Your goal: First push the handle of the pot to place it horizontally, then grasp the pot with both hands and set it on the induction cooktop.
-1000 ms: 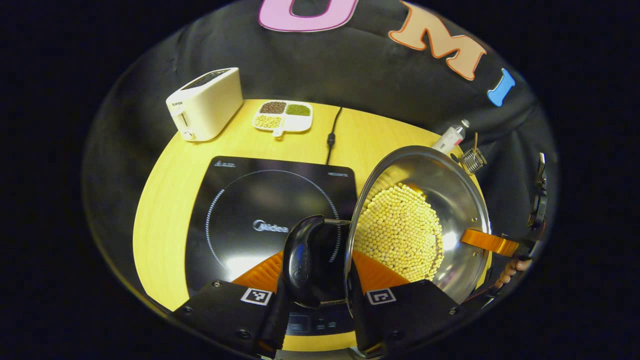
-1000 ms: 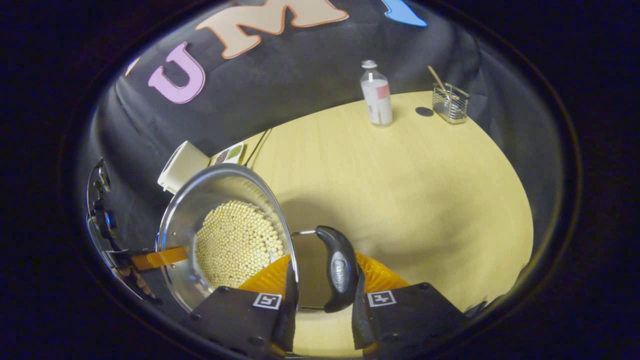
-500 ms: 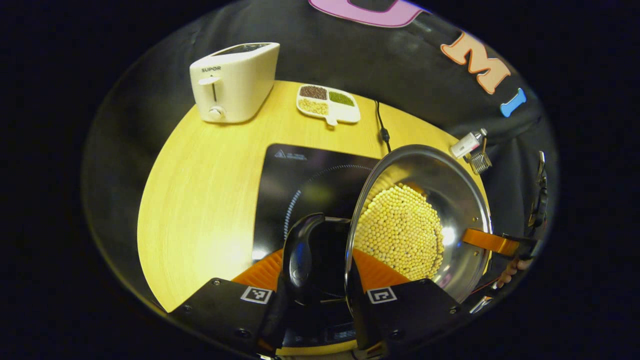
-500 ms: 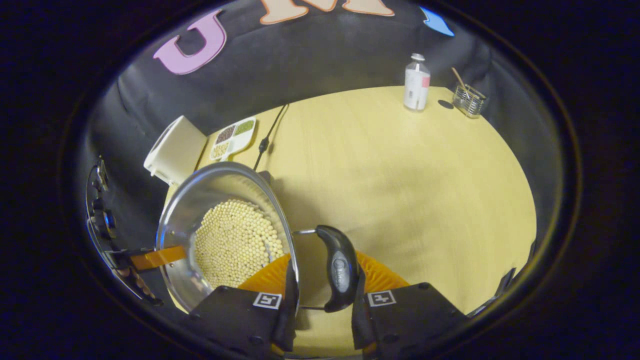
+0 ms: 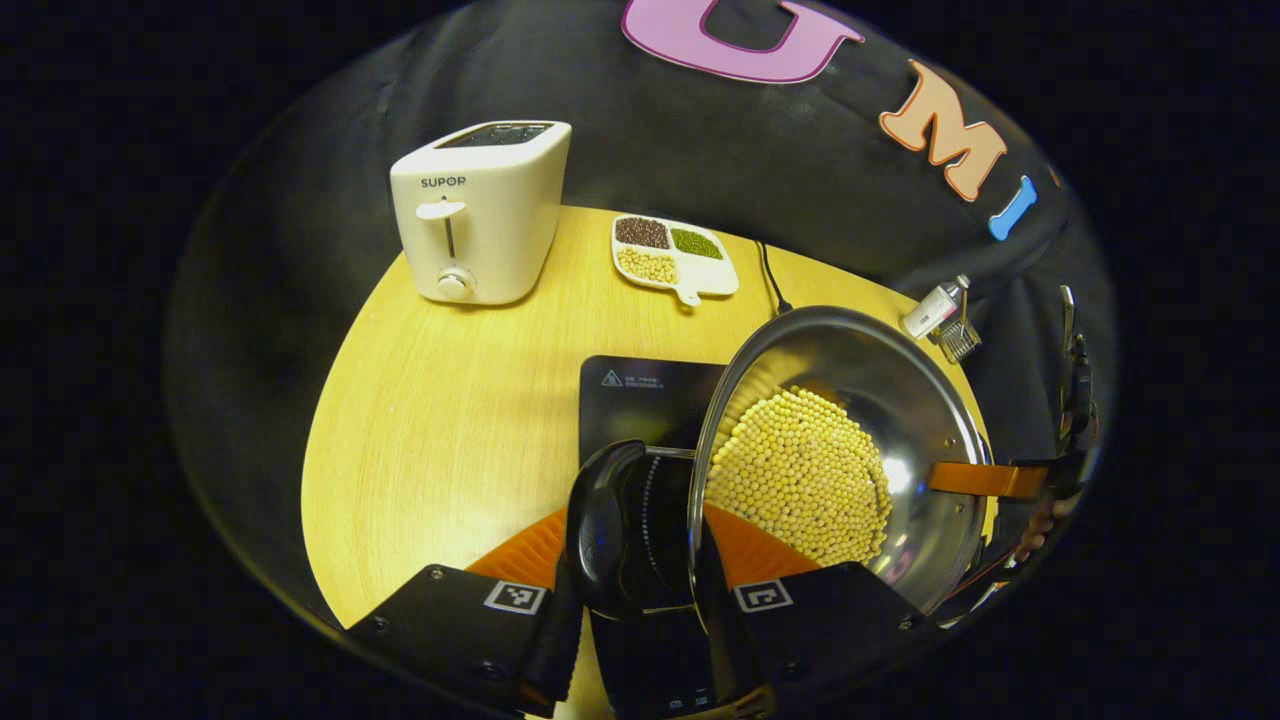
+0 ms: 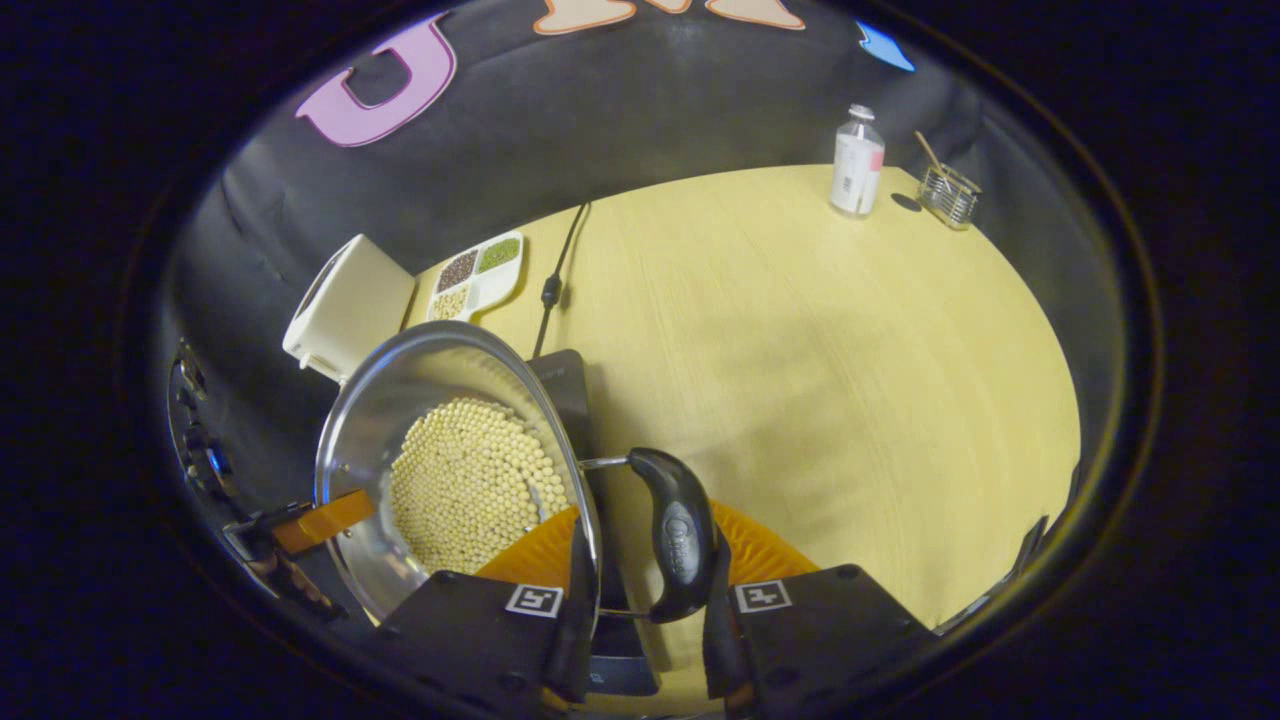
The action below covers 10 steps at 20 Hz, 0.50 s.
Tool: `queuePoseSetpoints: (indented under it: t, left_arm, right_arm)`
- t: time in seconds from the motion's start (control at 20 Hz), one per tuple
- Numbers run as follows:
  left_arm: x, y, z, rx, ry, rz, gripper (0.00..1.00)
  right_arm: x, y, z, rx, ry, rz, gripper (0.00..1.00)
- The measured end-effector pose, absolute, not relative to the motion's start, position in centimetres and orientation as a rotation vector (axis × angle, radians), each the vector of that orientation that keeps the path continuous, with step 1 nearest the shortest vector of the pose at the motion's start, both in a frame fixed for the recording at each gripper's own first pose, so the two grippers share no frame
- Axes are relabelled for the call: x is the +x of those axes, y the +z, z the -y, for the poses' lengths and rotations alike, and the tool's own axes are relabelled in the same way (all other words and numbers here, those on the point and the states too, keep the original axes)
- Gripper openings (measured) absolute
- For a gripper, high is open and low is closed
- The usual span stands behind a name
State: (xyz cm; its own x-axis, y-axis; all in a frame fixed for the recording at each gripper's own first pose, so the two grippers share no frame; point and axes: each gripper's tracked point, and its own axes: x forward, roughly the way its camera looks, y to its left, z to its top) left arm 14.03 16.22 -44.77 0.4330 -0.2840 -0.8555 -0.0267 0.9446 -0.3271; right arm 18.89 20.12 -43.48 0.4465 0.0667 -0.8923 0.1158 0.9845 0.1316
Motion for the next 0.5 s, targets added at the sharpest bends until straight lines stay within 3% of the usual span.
queuePoseSetpoints:
  t: [0.15,0.2,0.35,0.45,0.5]
  left_arm:
    - [14.1,-44.9,-16.6,-0.303,-0.154,-1.109,0.55]
    - [13.9,-44.9,-16.6,-0.299,-0.154,-1.109,0.59]
    - [13.7,-45.0,-16.2,-0.269,-0.161,-1.104,0.63]
    - [12.8,-45.4,-16.9,-0.248,-0.112,-1.120,0.70]
    - [12.9,-45.4,-17.1,-0.266,-0.086,-1.103,0.78]
  right_arm:
    - [18.8,-43.8,-20.5,0.191,-0.015,-1.121,0.41]
    - [18.6,-43.7,-20.4,0.205,-0.012,-1.134,0.47]
    - [17.8,-44.1,-20.2,0.266,-0.022,-1.155,0.52]
    - [18.3,-43.6,-20.2,0.302,-0.020,-1.127,0.54]
    - [18.5,-42.9,-20.4,0.322,-0.007,-1.109,0.64]
